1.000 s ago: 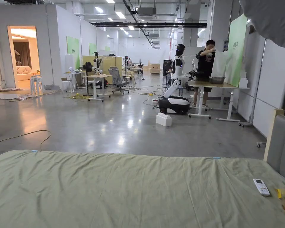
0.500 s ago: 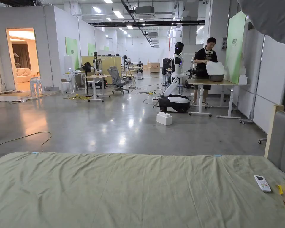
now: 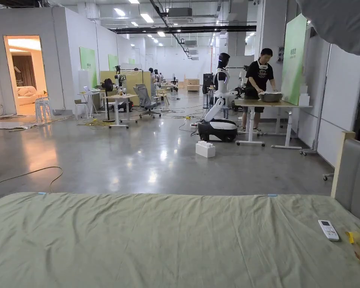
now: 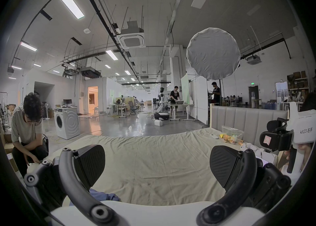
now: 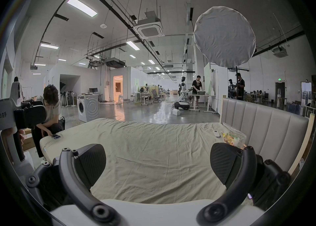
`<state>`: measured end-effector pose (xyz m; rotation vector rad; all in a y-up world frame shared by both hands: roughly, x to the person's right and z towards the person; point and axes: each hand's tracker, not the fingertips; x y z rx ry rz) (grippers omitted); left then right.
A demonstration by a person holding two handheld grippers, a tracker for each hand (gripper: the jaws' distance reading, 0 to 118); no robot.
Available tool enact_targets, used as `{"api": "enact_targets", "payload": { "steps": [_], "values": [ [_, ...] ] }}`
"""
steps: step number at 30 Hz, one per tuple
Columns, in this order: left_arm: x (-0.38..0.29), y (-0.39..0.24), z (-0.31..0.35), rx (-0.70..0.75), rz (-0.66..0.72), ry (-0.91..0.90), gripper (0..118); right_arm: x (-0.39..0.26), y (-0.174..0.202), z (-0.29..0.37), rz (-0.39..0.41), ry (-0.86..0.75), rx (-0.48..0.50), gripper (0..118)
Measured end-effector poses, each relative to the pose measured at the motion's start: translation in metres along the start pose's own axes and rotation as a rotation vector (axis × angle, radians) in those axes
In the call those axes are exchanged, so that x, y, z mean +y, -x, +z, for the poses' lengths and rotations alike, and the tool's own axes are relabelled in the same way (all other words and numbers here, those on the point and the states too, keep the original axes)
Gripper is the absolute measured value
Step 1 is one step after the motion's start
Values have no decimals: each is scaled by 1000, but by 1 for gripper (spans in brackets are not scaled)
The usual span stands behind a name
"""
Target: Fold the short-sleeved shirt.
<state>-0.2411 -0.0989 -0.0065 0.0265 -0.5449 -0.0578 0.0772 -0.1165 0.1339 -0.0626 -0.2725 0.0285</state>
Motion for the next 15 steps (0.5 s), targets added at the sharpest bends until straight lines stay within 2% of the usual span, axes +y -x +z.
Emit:
{"api": "enact_targets", "payload": {
  "steps": [11,15],
  "values": [
    [-2,2,0,0,14,8,118,-1,-2,2,-24,2,-1,118],
    [-3,1,0,-7,13,7,118,0,-4,2,-63,3,13,118]
  ]
}}
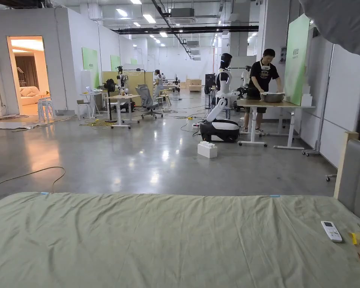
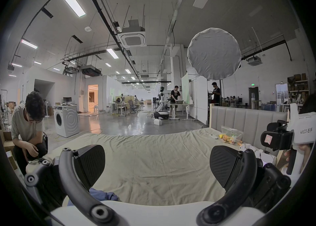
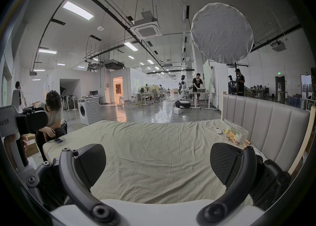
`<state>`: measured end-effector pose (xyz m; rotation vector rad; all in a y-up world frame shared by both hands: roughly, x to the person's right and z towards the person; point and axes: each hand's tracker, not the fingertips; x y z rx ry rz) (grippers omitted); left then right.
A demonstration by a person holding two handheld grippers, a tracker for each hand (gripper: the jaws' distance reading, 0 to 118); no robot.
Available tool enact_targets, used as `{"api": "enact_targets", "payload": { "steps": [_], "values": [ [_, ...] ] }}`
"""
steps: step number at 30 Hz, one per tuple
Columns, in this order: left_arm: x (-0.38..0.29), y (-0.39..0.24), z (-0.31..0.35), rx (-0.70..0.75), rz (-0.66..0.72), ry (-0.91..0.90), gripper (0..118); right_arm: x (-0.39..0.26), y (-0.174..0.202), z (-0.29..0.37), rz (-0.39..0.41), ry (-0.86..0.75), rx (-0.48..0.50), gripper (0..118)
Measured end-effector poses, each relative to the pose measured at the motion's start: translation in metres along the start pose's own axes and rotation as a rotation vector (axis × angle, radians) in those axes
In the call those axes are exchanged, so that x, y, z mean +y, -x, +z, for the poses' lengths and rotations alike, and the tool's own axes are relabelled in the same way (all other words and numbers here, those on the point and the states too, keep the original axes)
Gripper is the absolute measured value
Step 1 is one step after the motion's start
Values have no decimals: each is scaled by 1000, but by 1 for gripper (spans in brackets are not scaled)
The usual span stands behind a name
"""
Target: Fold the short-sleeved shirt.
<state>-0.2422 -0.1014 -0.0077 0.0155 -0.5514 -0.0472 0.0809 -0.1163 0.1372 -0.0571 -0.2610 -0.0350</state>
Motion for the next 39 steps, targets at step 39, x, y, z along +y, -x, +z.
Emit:
{"api": "enact_targets", "payload": {
  "steps": [39],
  "values": [
    [10,-6,3,-4,-32,5,118,41,39,9,-156,133,-234,118]
  ]
}}
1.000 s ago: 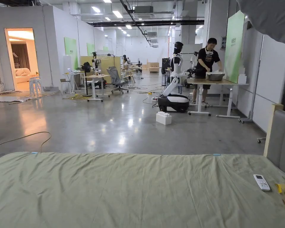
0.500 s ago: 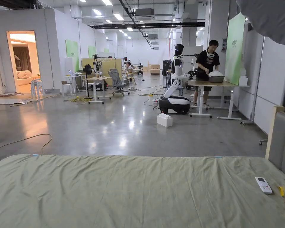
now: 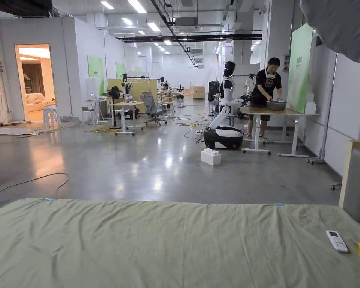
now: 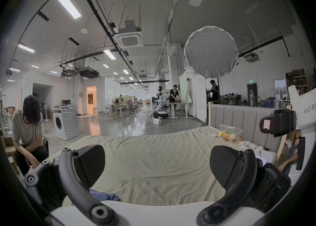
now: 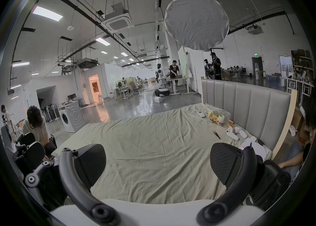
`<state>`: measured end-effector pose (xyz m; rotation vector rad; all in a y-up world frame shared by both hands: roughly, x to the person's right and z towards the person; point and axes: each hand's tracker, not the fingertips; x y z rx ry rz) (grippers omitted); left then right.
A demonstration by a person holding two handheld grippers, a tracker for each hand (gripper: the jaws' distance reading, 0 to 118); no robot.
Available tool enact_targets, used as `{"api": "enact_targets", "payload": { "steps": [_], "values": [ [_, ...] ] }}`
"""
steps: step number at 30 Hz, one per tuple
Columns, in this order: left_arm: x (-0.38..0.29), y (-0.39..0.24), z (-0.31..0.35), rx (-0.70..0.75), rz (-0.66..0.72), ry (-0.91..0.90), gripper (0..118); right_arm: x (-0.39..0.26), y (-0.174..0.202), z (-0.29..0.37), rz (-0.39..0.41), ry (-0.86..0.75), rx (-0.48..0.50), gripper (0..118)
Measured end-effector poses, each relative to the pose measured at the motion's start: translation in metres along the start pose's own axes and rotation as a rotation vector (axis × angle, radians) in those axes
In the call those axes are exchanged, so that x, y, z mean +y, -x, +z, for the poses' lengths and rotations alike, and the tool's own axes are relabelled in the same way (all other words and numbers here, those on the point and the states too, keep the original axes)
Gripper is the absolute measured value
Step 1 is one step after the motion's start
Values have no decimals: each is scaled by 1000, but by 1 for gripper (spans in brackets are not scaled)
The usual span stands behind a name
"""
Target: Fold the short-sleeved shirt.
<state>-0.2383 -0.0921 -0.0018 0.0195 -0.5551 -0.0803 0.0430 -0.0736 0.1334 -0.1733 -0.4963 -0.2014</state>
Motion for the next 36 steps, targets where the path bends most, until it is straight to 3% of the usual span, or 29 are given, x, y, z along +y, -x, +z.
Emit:
{"api": "enact_targets", "payload": {
  "steps": [8,16,18,21,22,24,32,36],
  "values": [
    [0,0,6,18,28,-27,118,-2,4,2,65,-21,-27,118],
    [2,1,8,10,44,-26,118,-7,2,-1,63,-45,-46,118],
    [2,1,8,7,55,-26,118,-11,-4,-4,47,-69,6,118],
    [1,1,7,0,64,-20,118,-19,-23,-12,106,-142,218,118],
    [1,1,7,0,64,-18,118,-19,-25,-12,135,-166,229,118],
    [1,1,7,7,64,-15,118,-21,-25,-11,107,-154,143,118],
    [6,11,7,-6,171,-24,118,-20,-33,-14,66,-143,227,118],
    [9,10,8,12,141,-37,118,-17,-30,-15,100,-142,226,118]
  ]
}}
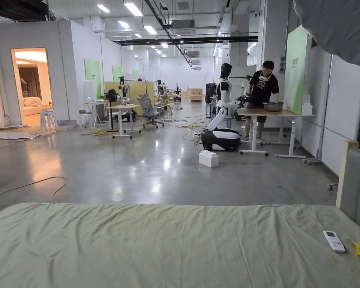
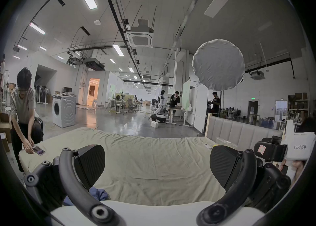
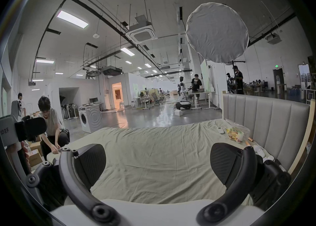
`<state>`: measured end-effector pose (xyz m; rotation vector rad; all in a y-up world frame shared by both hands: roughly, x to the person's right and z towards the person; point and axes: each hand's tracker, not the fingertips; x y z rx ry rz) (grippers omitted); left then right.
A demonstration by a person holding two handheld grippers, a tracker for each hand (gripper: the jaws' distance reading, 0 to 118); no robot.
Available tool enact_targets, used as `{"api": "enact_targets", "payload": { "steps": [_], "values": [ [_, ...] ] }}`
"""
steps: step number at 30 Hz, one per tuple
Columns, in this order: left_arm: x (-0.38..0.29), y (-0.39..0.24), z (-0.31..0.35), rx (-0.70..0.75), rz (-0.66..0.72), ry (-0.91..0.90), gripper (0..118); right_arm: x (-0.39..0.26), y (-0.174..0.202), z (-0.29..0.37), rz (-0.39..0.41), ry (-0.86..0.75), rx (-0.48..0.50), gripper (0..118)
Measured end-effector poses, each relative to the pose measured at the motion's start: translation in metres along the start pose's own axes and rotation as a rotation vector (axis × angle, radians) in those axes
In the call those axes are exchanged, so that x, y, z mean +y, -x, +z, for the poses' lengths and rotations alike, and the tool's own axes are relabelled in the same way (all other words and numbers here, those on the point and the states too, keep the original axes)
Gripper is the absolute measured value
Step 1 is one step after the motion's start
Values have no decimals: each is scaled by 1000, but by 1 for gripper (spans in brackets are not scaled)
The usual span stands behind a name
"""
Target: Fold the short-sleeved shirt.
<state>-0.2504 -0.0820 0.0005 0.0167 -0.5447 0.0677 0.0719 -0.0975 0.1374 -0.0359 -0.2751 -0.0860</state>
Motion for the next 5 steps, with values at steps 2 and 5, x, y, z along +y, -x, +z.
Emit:
{"api": "enact_targets", "payload": {
  "steps": [2,5],
  "values": [
    [1,0,0,-1,-7,6,118,1,2,0,7,-3,9,118],
    [1,0,0,-4,2,13,118,2,3,-1,5,-11,31,118]
  ]
}}
